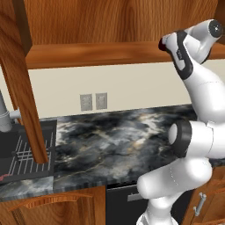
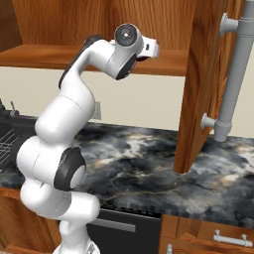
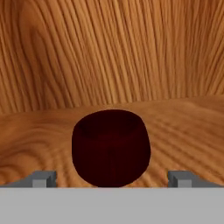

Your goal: Open the cabinet directly in front. Then move the liquor and the mug to the dining counter with the candle on it.

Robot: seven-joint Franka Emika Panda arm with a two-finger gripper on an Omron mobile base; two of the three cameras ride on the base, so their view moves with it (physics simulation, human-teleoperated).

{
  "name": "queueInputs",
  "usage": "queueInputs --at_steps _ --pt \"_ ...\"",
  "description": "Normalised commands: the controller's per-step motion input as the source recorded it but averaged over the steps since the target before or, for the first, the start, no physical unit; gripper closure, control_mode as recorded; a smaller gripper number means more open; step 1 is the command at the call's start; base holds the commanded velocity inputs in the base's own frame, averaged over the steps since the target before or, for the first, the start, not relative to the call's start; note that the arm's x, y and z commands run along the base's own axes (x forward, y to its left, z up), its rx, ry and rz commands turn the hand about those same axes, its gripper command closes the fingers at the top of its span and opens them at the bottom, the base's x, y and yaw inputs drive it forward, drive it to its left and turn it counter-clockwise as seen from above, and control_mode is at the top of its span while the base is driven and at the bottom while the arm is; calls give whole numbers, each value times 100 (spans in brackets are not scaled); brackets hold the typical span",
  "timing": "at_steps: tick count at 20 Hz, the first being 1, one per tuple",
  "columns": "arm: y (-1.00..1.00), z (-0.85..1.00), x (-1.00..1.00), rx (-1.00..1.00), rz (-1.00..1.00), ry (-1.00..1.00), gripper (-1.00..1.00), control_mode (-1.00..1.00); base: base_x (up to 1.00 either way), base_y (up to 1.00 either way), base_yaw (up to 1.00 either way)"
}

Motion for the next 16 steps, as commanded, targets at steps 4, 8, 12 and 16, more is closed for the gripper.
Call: queueInputs --at_steps 4,8,12,16 --pt "-22 0 25 0 0 0 -100 -100 0 0 0" --pt "-2 0 7 0 0 0 -100 -100 0 0 0" --pt "0 0 0 0 0 0 -100 -100 0 0 0" --pt "0 0 0 0 0 0 -100 -100 0 0 0"
